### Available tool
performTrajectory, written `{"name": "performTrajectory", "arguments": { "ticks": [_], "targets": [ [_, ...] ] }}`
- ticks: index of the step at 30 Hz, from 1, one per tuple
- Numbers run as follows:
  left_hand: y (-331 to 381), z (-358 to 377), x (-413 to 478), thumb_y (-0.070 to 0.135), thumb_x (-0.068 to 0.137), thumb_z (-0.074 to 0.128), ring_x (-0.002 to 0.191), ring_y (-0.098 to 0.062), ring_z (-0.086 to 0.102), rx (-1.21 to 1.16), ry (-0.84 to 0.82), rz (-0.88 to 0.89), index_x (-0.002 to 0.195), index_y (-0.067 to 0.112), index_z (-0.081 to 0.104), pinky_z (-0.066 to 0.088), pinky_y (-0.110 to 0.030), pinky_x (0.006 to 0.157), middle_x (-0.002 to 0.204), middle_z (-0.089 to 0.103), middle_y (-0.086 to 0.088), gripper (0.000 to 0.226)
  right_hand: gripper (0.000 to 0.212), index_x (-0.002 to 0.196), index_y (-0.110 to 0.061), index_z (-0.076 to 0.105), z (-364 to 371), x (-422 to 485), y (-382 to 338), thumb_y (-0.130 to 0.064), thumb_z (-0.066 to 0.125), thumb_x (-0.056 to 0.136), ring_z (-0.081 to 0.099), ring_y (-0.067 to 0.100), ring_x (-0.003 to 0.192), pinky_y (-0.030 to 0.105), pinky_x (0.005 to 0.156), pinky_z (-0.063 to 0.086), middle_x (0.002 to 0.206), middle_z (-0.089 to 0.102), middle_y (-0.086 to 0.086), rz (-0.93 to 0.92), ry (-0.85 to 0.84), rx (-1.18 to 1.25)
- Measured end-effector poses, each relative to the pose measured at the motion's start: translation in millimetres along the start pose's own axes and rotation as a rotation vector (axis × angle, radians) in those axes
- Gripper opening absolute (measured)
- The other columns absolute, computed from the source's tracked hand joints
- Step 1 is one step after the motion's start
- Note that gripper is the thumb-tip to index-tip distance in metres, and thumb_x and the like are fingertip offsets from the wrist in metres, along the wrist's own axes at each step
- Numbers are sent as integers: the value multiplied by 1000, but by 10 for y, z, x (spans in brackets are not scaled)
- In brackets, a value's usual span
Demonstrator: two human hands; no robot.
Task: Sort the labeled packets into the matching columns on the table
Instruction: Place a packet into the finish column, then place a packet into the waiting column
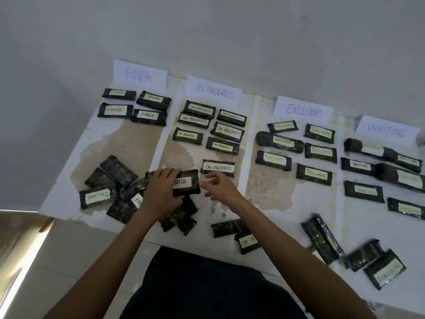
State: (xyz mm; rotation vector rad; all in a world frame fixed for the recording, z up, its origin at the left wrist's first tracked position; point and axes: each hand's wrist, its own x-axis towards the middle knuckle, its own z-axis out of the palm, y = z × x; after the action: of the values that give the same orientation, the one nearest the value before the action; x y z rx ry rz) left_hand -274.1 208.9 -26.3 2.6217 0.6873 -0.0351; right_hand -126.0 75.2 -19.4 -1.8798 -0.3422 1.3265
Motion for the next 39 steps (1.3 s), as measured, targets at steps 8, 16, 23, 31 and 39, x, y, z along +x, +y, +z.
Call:
{"name": "performTrajectory", "arguments": {
  "ticks": [8,16,23,31,39],
  "targets": [
    [-1020,-367,445,16,61,74,115,-39,41,118,-46,-43,132,6,44,39,-50,93,129,49,-16,78,24,110,-15,54,507,279,-275,-23,63,89,64,22,84,30,69,50,103,64,10,-26,-11,-131],
    [-1810,-539,1138,5,64,76,122,-40,37,200,-130,48,133,1,42,36,-52,99,134,45,-21,77,25,110,-18,54,1103,570,-357,-22,63,87,57,17,80,22,59,45,98,58,-2,3,76,-216],
    [-2137,-525,1452,6,64,76,122,-41,37,149,-198,130,136,2,40,39,-53,97,134,44,-22,81,52,125,-16,44,1489,747,-387,-34,65,81,56,27,103,39,85,51,118,52,9,-21,163,-525],
    [-2256,-453,1480,0,72,72,127,-44,34,24,-216,154,138,-1,37,32,-54,105,143,38,-22,75,67,127,-13,38,1725,790,-395,-52,65,79,52,33,104,42,81,49,120,48,11,2,295,-855],
    [-1998,-498,1102,7,78,63,126,-38,37,-73,-43,141,129,9,52,35,-54,102,137,46,-15,52,66,123,-12,36,1771,762,-450,-51,60,75,54,33,95,39,75,50,114,49,12,48,323,-852]
  ]
}}
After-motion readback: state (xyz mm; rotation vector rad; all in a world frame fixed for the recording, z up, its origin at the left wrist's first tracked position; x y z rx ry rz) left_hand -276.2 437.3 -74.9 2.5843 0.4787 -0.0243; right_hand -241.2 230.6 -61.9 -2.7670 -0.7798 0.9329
